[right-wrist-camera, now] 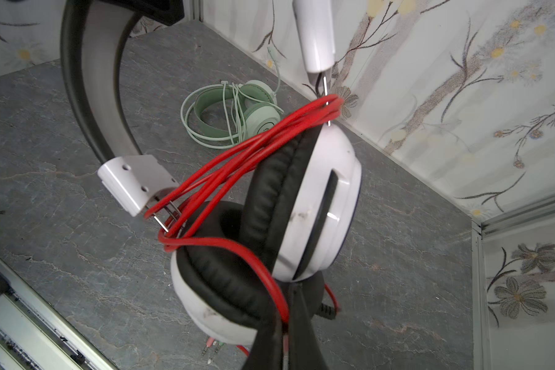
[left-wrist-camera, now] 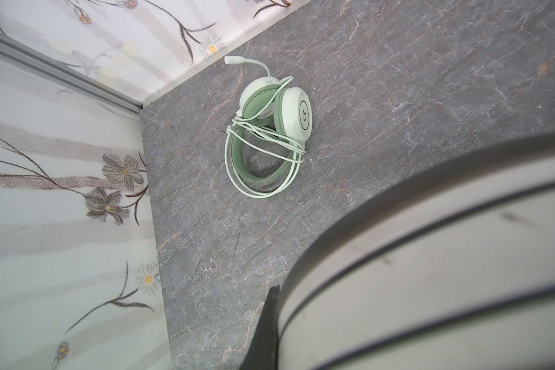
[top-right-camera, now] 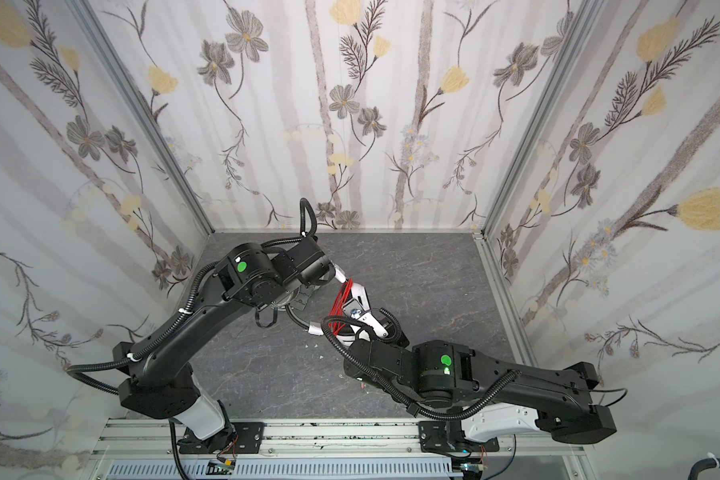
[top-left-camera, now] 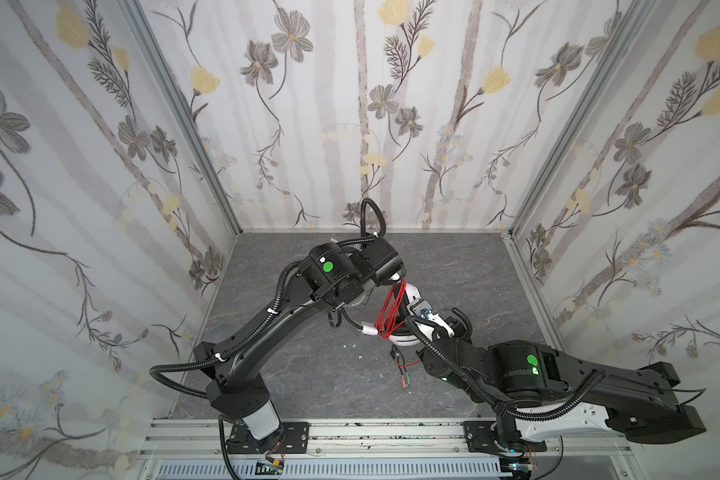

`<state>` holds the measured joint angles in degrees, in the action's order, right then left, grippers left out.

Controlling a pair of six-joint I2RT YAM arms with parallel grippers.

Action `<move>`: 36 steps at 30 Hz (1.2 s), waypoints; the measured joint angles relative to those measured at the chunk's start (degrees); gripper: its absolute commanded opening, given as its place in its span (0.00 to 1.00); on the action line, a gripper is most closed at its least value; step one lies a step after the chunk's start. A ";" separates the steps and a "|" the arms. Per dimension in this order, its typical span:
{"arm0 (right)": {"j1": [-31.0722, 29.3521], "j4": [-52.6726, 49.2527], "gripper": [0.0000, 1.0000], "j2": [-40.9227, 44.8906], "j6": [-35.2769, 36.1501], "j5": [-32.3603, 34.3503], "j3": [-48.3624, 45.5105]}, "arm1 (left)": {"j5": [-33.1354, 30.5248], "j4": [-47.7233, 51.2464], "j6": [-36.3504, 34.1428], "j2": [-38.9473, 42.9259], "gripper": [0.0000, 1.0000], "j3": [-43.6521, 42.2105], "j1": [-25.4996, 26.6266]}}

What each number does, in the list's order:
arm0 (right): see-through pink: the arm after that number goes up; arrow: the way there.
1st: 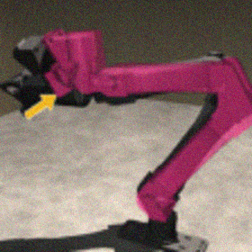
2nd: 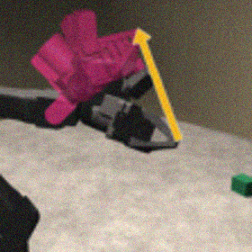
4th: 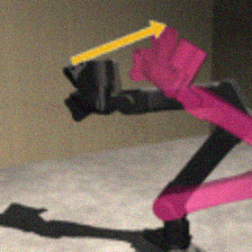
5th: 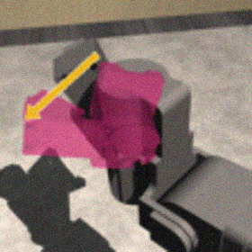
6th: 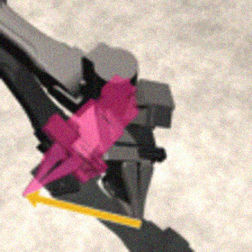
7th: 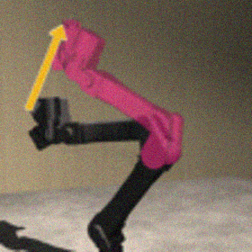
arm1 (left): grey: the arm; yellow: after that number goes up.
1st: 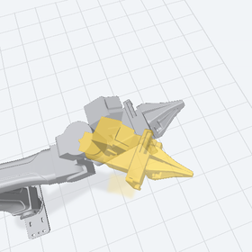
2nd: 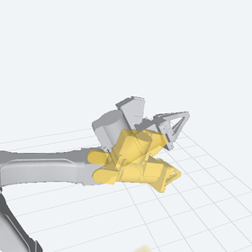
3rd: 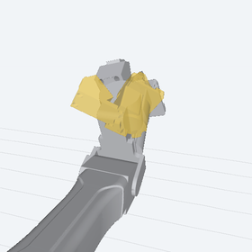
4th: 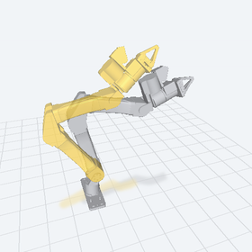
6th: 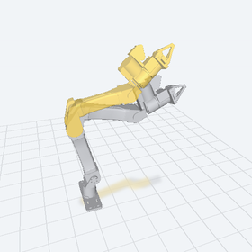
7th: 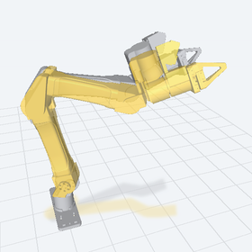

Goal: Wrap the headphones

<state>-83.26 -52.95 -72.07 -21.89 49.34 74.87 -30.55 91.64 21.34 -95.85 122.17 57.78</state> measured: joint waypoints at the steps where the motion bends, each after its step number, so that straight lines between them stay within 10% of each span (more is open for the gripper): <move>1: 0.50 -0.22 0.09 0.59 -0.11 0.11 -0.04 | 0.04 0.00 -0.22 -0.07 0.00 -0.15 0.31; 36: 19.23 5.01 0.27 11.23 8.94 -8.13 -7.41 | 3.69 0.00 -7.87 2.34 0.00 -3.19 11.65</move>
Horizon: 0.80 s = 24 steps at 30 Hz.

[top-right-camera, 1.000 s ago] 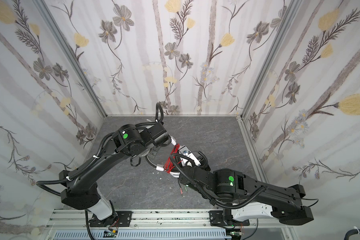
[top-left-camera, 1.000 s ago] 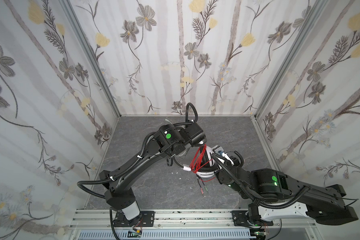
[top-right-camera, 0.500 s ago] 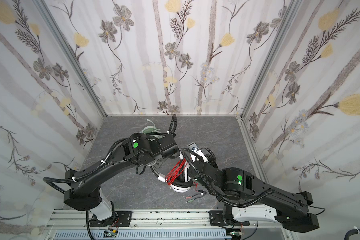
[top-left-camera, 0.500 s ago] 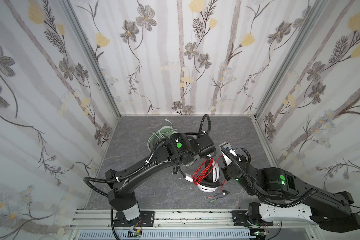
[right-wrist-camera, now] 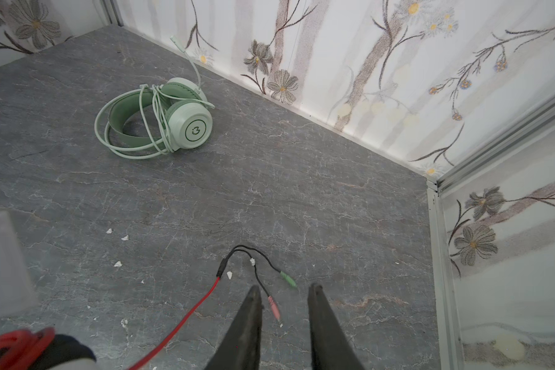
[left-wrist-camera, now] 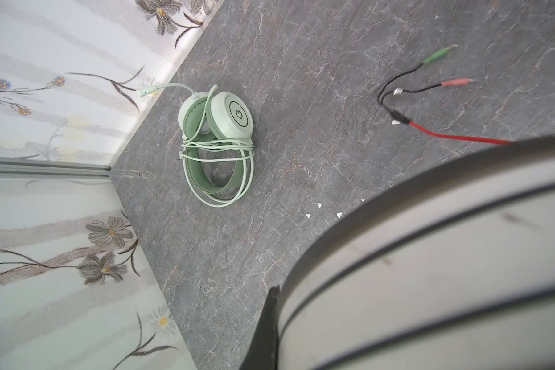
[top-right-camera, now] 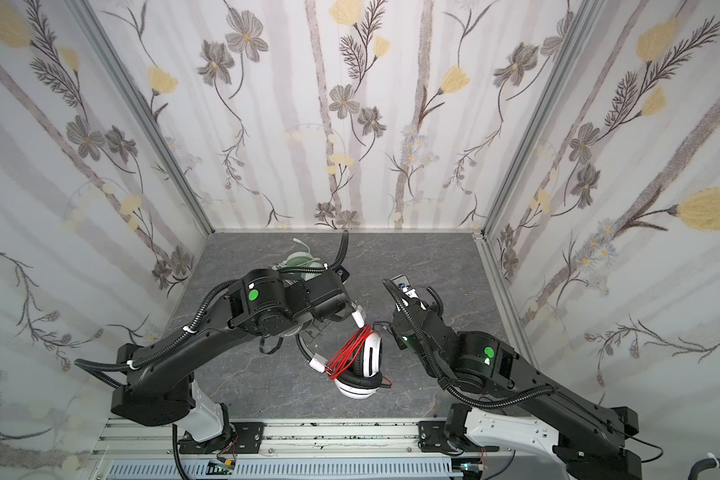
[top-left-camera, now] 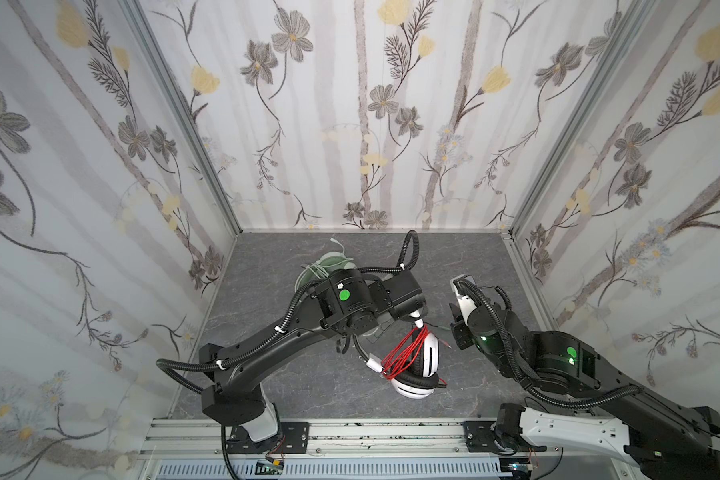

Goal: Wrap the headphones

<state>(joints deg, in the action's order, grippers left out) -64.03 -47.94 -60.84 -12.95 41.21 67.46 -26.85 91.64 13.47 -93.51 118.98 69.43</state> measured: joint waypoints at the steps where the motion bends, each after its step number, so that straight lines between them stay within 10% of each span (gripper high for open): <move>1: 0.15 0.24 0.28 0.00 0.00 -0.59 -0.24 | 0.20 0.00 0.00 0.55 0.00 -0.13 -0.02; 14: 4.66 5.90 0.35 5.90 -1.14 -9.09 -10.49 | 7.08 -3.30 0.39 10.45 0.00 -8.15 -6.71; 24: 21.44 19.63 0.44 11.06 -4.81 -33.92 -21.88 | 18.62 -12.41 5.46 28.57 0.00 -21.16 -18.64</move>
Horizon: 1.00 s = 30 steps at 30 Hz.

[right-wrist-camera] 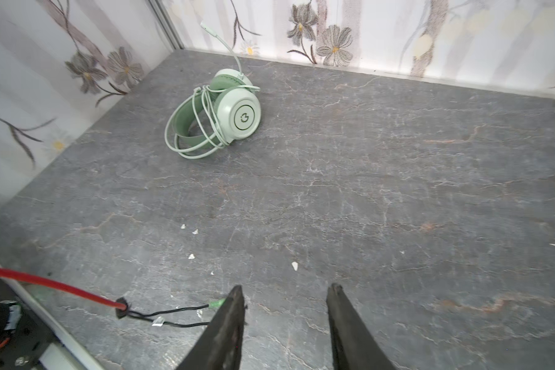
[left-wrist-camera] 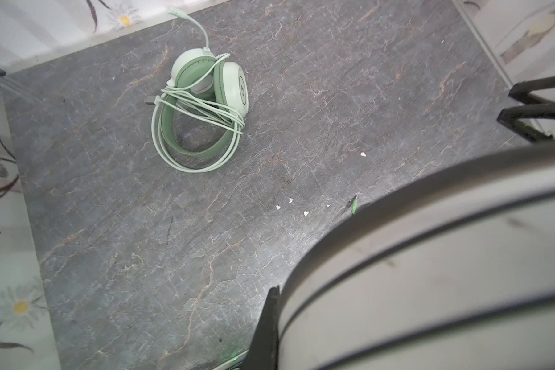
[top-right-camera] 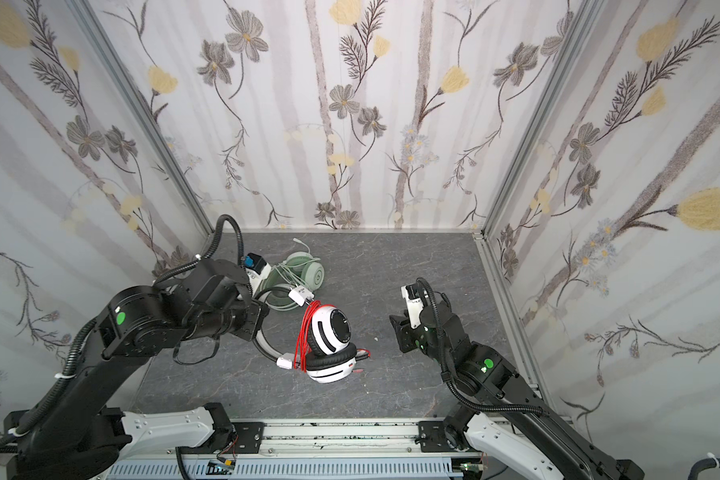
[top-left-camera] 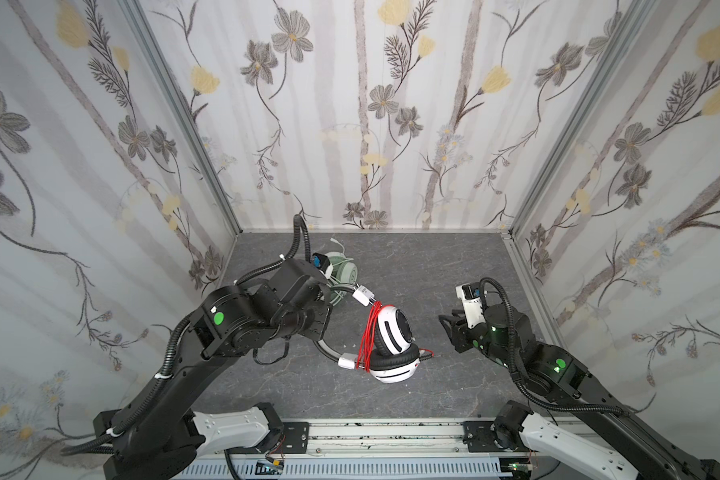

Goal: Wrap the headphones

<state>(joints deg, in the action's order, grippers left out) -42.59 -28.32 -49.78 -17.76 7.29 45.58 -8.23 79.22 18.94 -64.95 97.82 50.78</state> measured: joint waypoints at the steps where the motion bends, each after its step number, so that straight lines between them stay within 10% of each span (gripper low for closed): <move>1: 0.57 1.29 0.45 0.33 -0.44 -2.12 -1.07 | 0.98 -0.42 0.57 0.87 0.00 -0.46 -0.42; 11: 1.46 11.47 0.58 -0.59 -5.81 -13.62 -8.81 | 4.70 -1.70 2.25 1.97 0.00 3.19 -1.73; 15: 1.46 14.23 0.99 -1.42 -7.28 -15.98 -10.10 | 4.59 -2.97 2.29 1.55 0.00 5.09 -1.90; 30: 1.49 22.23 0.95 7.37 -11.37 -20.74 -21.16 | 11.21 -12.28 4.98 -1.99 0.00 8.66 -6.21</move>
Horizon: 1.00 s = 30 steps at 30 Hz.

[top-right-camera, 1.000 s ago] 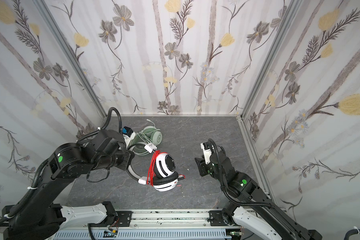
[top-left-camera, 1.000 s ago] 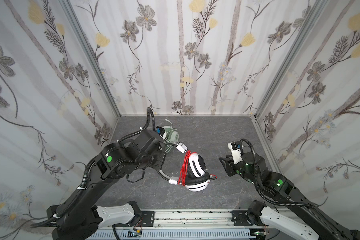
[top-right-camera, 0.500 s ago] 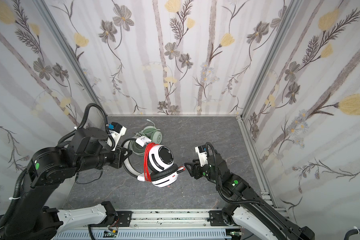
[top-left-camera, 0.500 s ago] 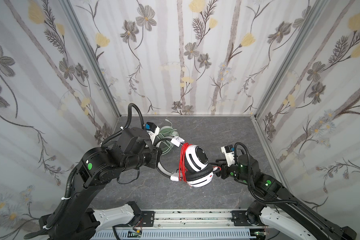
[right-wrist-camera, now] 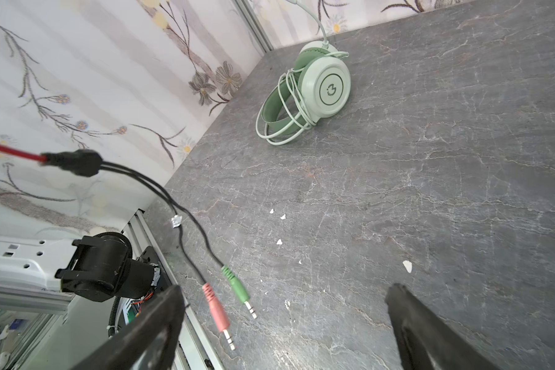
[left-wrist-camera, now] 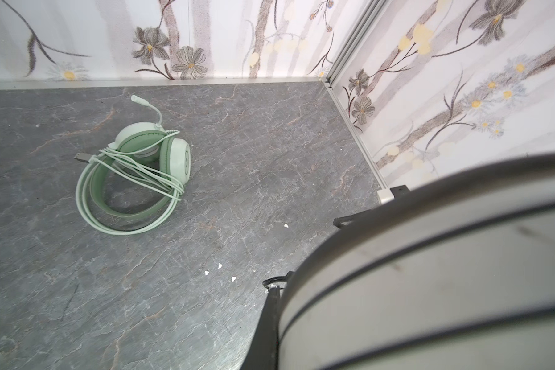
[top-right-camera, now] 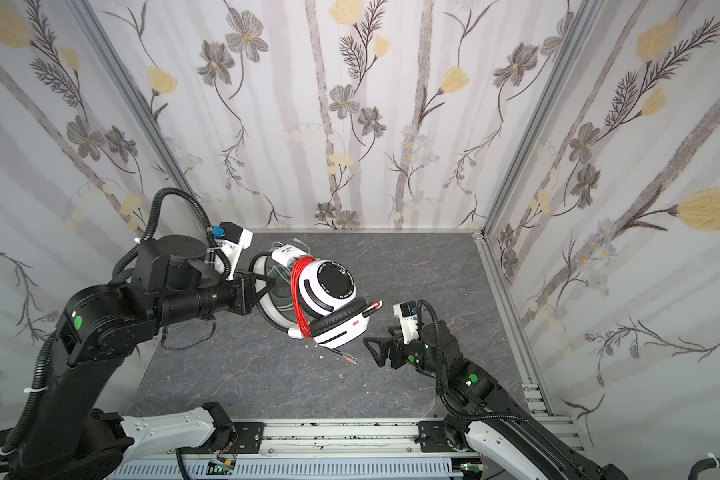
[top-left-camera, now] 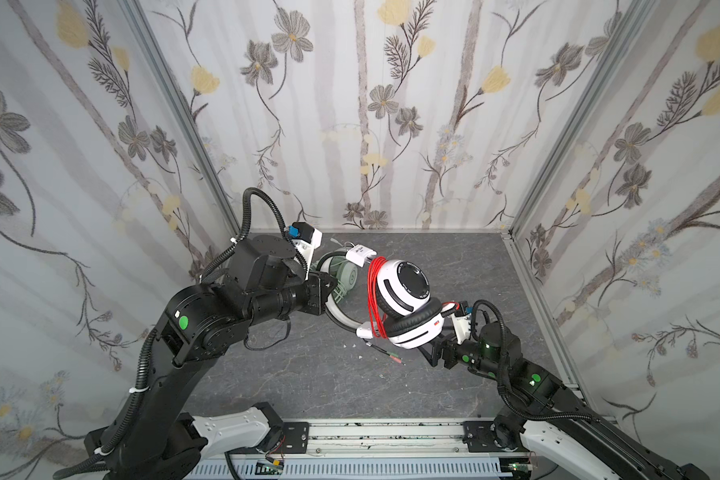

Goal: Wrap the headphones

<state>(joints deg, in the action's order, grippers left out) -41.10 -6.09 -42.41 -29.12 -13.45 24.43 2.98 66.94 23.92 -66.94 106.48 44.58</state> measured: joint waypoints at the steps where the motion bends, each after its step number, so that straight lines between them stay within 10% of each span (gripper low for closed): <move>1: 0.00 0.85 0.93 1.22 -0.37 -0.61 -0.92 | 0.61 -0.37 0.20 -0.33 0.00 0.00 -0.48; 15: -0.09 2.82 0.74 -3.80 7.30 -7.85 -1.33 | 10.99 -3.67 1.16 -4.66 0.00 3.96 -4.55; 30: -0.11 -6.01 0.62 -24.39 24.68 -13.92 18.93 | 16.31 -3.67 2.23 -5.01 0.00 5.70 -5.42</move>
<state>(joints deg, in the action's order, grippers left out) -41.21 -12.10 -66.81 -4.45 -27.38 43.35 19.29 63.26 26.15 -71.94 112.18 39.16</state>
